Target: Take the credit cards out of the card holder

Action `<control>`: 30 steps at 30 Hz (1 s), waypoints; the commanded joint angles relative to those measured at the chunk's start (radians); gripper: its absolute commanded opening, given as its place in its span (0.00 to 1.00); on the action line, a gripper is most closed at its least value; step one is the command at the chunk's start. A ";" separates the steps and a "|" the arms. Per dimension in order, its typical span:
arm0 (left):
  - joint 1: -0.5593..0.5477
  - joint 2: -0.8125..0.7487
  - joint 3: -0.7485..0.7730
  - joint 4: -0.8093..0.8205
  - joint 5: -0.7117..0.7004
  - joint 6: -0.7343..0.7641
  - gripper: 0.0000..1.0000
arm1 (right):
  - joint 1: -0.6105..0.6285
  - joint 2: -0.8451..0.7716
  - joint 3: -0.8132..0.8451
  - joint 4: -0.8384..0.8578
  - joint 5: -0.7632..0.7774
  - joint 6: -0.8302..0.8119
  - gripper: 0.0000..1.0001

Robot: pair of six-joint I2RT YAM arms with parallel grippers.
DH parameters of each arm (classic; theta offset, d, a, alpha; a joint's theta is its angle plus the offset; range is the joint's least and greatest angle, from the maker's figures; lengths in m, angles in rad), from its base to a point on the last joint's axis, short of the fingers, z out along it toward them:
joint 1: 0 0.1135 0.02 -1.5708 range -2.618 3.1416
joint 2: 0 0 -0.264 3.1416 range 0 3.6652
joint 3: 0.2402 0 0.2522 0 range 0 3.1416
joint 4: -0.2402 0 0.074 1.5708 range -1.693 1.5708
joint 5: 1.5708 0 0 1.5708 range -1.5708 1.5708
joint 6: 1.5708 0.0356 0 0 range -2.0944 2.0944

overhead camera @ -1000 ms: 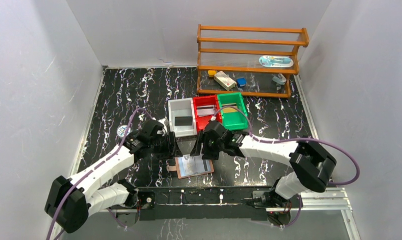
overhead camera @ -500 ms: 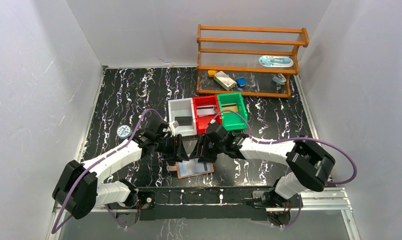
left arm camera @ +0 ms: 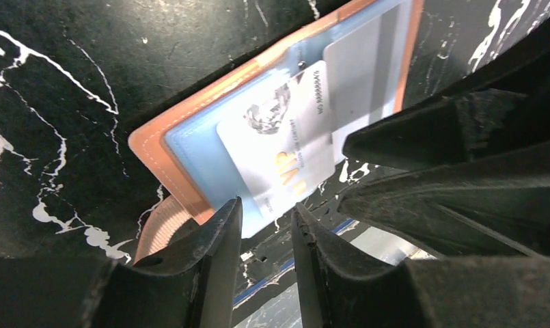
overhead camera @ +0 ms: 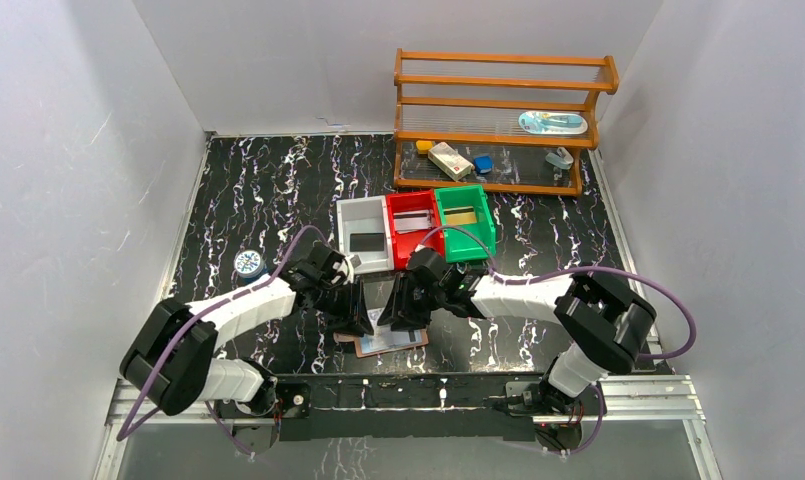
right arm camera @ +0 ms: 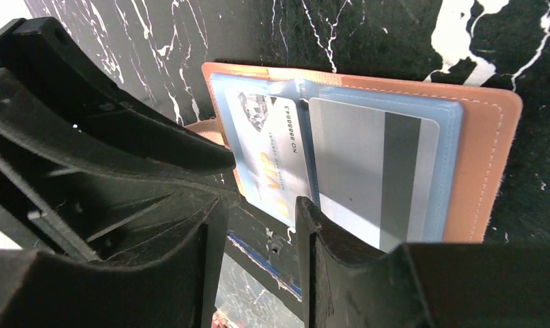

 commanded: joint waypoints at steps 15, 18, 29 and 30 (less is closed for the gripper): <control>-0.012 0.041 -0.041 -0.025 -0.063 0.010 0.28 | 0.000 0.039 -0.005 -0.002 0.041 0.005 0.47; -0.012 0.042 -0.040 -0.025 -0.063 0.011 0.27 | -0.002 0.050 -0.005 -0.007 0.045 0.008 0.46; -0.013 0.031 -0.037 -0.025 -0.065 0.008 0.27 | -0.007 0.058 -0.022 0.086 -0.010 0.012 0.23; -0.013 0.026 -0.038 -0.025 -0.066 0.005 0.27 | -0.010 0.058 -0.023 0.084 -0.010 0.014 0.19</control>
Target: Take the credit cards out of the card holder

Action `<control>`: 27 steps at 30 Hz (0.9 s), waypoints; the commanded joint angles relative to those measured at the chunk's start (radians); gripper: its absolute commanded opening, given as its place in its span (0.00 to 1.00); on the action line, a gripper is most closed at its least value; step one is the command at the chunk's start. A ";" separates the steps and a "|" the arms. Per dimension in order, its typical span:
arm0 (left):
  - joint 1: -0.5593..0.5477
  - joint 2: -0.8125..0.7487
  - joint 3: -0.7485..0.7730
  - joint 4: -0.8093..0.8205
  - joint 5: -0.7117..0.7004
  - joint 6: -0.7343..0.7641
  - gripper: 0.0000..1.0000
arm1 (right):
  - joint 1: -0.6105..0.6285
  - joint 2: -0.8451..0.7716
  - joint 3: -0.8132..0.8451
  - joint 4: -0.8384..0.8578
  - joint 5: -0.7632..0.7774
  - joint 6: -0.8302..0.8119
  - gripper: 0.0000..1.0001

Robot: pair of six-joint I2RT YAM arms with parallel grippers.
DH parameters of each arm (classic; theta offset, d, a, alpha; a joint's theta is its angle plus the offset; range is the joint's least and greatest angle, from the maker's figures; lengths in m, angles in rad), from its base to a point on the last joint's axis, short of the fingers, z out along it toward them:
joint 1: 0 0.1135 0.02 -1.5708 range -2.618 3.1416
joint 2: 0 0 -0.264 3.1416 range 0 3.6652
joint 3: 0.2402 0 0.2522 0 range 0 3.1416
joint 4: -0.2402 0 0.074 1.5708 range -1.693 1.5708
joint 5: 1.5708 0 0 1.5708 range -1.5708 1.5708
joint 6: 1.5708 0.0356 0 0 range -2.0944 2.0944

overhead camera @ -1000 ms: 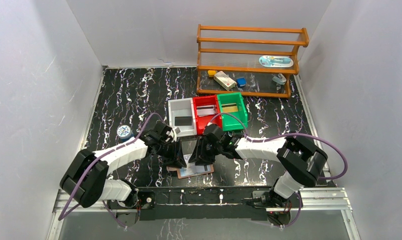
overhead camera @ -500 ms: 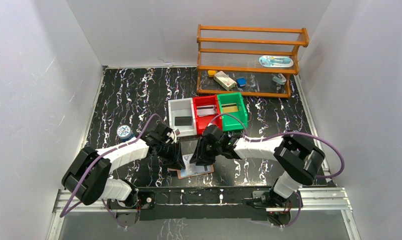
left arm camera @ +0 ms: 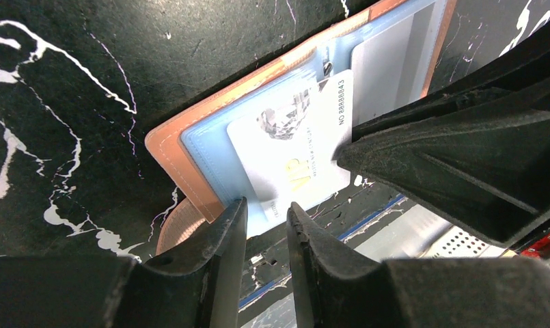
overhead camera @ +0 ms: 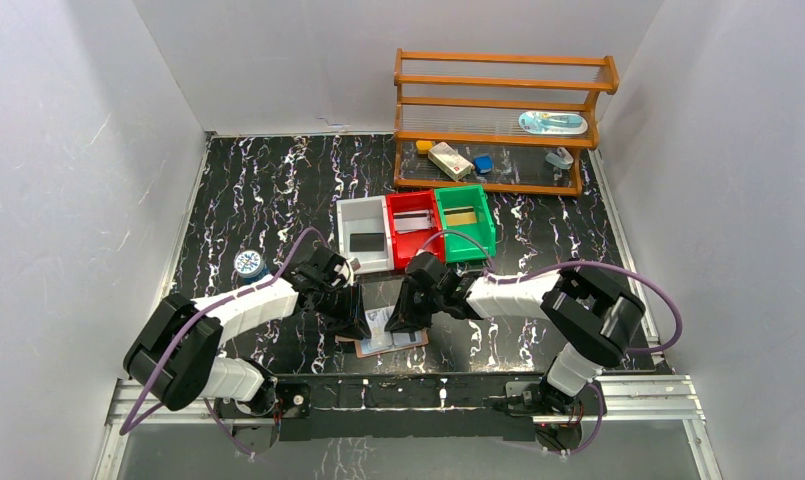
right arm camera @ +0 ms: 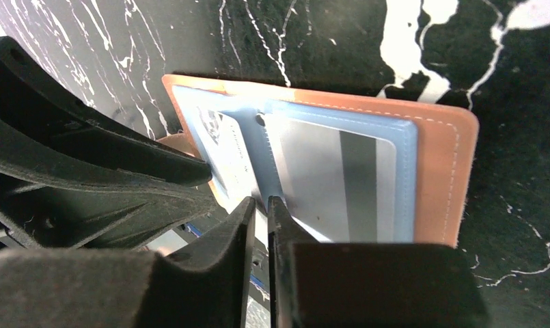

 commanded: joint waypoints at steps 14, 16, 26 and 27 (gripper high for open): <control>-0.008 -0.056 -0.023 -0.043 -0.068 -0.004 0.27 | -0.040 -0.093 -0.112 0.115 -0.042 0.004 0.04; -0.008 -0.060 -0.021 -0.049 -0.072 -0.004 0.27 | -0.047 -0.113 -0.137 0.136 -0.047 0.007 0.04; -0.009 -0.127 0.020 -0.070 -0.076 -0.028 0.33 | -0.061 -0.109 -0.199 0.193 -0.062 0.046 0.06; -0.010 -0.143 0.033 -0.071 -0.077 -0.031 0.36 | -0.062 -0.111 -0.199 0.186 -0.056 0.050 0.07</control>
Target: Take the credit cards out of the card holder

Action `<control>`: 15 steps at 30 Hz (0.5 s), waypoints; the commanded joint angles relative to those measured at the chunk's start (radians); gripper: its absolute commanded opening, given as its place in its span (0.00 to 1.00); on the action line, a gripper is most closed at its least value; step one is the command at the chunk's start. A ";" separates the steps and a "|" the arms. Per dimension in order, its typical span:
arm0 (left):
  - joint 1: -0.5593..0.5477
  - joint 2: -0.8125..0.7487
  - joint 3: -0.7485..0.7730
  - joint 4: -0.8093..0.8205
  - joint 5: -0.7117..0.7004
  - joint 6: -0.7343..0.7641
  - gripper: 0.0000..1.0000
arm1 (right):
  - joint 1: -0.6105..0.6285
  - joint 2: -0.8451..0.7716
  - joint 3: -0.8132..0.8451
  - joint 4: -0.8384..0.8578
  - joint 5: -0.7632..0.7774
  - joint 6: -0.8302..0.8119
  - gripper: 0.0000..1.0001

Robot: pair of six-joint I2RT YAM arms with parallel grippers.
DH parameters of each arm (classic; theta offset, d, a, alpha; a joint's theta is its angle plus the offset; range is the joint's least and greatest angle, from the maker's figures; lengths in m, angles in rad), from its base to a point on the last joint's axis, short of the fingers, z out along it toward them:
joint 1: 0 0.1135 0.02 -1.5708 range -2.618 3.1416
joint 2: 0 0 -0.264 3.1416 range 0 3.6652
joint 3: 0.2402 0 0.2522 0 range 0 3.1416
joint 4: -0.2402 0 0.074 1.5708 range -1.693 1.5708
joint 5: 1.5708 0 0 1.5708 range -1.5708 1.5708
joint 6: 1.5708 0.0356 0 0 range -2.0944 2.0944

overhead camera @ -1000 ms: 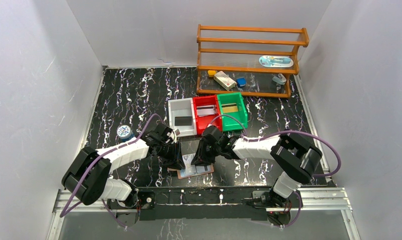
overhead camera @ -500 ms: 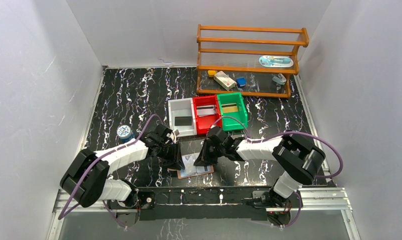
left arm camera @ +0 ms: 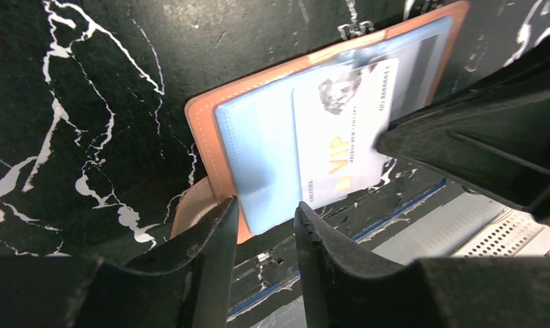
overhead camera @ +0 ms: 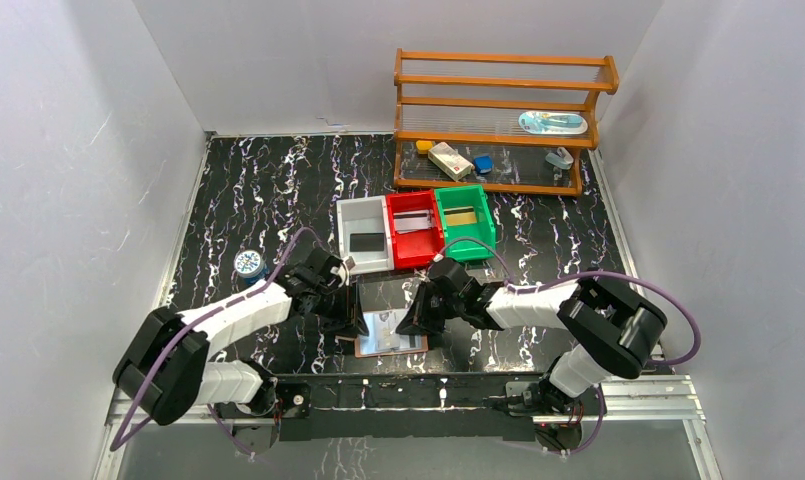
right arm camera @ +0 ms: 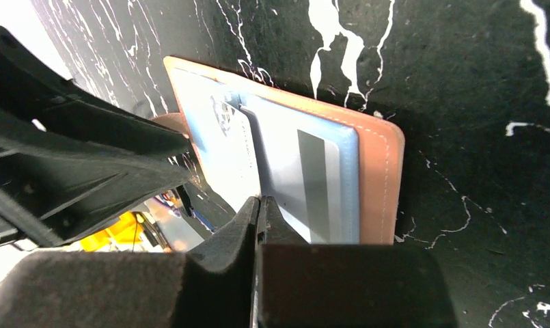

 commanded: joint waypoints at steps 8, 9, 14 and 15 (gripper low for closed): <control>-0.005 -0.085 0.125 0.023 0.069 -0.018 0.44 | -0.010 0.016 0.002 0.011 -0.010 0.018 0.10; -0.008 -0.067 0.124 0.041 0.091 -0.018 0.44 | -0.011 0.019 0.005 0.007 -0.012 0.016 0.10; -0.056 0.029 0.121 0.110 0.104 -0.055 0.43 | -0.010 0.020 0.008 -0.003 -0.007 0.015 0.11; -0.075 0.053 0.133 0.103 0.084 -0.056 0.42 | -0.011 0.019 0.007 -0.001 -0.006 0.015 0.11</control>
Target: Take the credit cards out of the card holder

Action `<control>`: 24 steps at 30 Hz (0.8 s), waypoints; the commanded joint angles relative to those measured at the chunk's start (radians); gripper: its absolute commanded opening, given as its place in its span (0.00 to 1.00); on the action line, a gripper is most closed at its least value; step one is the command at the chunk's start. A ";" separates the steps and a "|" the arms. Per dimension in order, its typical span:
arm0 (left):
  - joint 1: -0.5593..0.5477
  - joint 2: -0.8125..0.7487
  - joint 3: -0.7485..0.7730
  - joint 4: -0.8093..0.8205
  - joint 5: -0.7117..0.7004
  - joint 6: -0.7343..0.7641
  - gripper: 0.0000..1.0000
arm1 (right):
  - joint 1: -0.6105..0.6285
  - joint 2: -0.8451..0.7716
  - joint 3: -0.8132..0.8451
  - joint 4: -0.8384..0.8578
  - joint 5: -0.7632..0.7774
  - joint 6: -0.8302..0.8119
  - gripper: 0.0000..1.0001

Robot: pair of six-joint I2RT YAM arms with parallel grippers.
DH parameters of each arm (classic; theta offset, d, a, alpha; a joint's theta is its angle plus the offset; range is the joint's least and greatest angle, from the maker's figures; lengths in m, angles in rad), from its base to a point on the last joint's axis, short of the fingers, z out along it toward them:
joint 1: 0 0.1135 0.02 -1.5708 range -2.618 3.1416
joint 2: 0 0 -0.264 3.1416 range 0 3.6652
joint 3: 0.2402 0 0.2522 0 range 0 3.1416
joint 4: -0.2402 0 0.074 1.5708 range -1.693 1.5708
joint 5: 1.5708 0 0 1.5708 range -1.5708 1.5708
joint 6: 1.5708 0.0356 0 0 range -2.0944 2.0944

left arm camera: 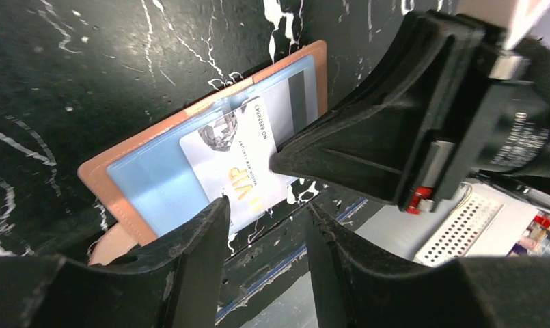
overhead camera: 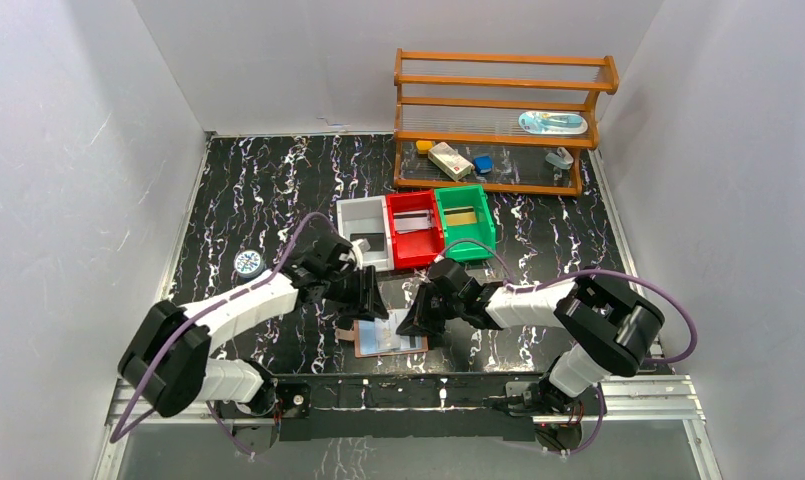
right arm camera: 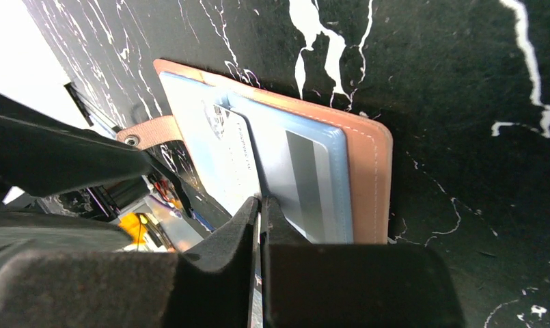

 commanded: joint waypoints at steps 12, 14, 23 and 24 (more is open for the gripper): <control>-0.087 0.143 -0.034 -0.049 -0.108 -0.035 0.32 | -0.005 0.020 0.010 0.045 -0.004 0.019 0.22; -0.090 0.144 -0.045 -0.047 -0.109 -0.033 0.31 | -0.004 0.019 0.006 0.072 -0.005 0.025 0.27; -0.091 0.154 -0.061 -0.047 -0.101 -0.018 0.29 | -0.004 0.079 0.007 0.216 -0.078 0.047 0.28; -0.090 0.153 -0.062 -0.048 -0.102 -0.018 0.29 | -0.005 0.077 0.008 0.219 -0.078 0.047 0.26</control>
